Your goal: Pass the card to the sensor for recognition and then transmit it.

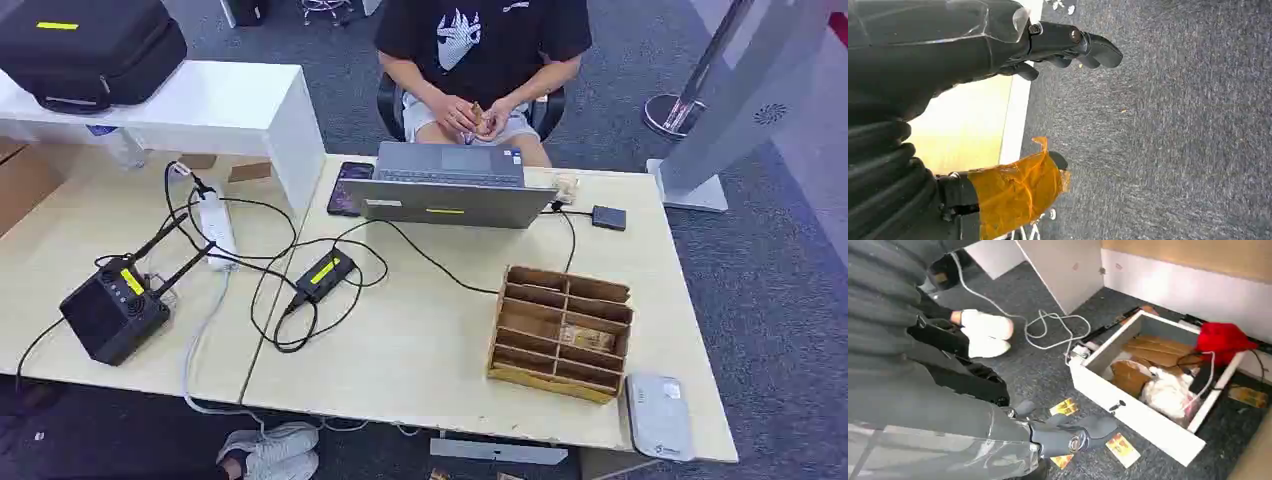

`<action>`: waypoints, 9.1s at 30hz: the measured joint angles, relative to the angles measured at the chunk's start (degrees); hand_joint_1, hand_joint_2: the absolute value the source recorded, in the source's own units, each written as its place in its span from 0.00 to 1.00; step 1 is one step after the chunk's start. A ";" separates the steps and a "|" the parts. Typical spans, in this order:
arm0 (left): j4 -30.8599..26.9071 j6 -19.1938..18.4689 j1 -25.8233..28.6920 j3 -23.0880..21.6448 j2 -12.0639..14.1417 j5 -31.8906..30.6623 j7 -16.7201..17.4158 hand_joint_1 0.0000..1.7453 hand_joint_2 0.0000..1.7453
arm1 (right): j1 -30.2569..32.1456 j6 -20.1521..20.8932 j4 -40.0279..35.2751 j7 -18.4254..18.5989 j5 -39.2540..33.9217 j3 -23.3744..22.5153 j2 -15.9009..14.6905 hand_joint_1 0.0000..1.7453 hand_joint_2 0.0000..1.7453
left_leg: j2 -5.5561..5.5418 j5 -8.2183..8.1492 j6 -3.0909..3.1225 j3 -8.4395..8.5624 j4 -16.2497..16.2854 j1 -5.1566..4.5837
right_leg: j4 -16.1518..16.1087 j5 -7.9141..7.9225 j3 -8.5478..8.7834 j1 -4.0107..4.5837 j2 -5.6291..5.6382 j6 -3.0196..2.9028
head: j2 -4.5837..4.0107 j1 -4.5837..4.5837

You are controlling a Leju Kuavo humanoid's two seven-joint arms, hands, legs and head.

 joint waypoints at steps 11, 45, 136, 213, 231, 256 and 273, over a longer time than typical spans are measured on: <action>0.00 0.13 0.00 0.00 -0.24 0.24 -0.64 0.00 1.00 | 0.13 8.21 -0.52 -7.41 -4.13 -1.82 0.53 0.00 1.00 | 0.00 0.00 0.00 0.00 0.00 -0.01 | 0.00 -0.01 0.00 -0.01 0.00 -0.01 | 0.00 -0.02; 0.00 -4.37 0.36 -2.69 1.33 -2.93 -4.33 0.00 1.00 | -13.90 36.24 -4.48 -10.64 -29.00 1.96 -26.80 0.00 1.00 | 0.02 -0.03 0.33 0.04 0.03 -0.22 | -0.15 0.12 0.16 -0.23 0.11 0.46 | 0.00 0.04; 0.00 -1.90 0.19 -4.96 -0.11 -5.29 -0.66 0.00 1.00 | -22.44 -57.42 -61.04 2.54 62.31 98.90 -3.39 1.00 1.00 | 0.14 0.12 0.11 0.10 -0.04 -0.12 | -0.01 0.20 0.05 -0.14 0.24 0.22 | 0.00 -0.04; 0.00 2.84 0.90 2.12 -0.90 6.05 0.74 0.00 1.00 | 15.13 -43.34 -77.26 26.58 38.69 64.56 -19.50 1.00 1.00 | 0.06 -0.20 0.17 0.09 -0.03 -0.18 | -0.15 -0.07 0.14 -0.19 0.11 0.24 | 0.00 -0.07; 0.00 2.49 0.88 2.21 -0.61 6.21 0.72 0.00 1.00 | 14.83 -31.60 -73.46 24.10 34.27 73.42 -28.89 1.00 1.00 | 0.06 -0.20 0.18 0.11 -0.03 -0.17 | -0.14 -0.07 0.15 -0.17 0.11 0.24 | 0.00 -0.04; 0.00 2.73 0.84 2.21 -1.05 6.29 0.72 0.00 1.00 | 12.61 -55.56 -81.84 19.51 42.95 81.53 -21.26 1.00 1.00 | 0.07 -0.20 0.17 0.25 -0.05 -0.12 | -0.09 -0.11 0.28 -0.11 0.14 0.18 | 0.00 -0.07; 0.00 0.04 0.11 0.28 -0.74 1.57 0.20 0.00 1.00 | -19.33 -38.48 -69.90 25.85 44.19 104.88 -14.99 1.00 1.00 | 0.32 0.11 0.07 0.31 -0.06 -0.11 | 0.01 0.21 0.26 -0.11 0.41 0.15 | 0.00 -0.02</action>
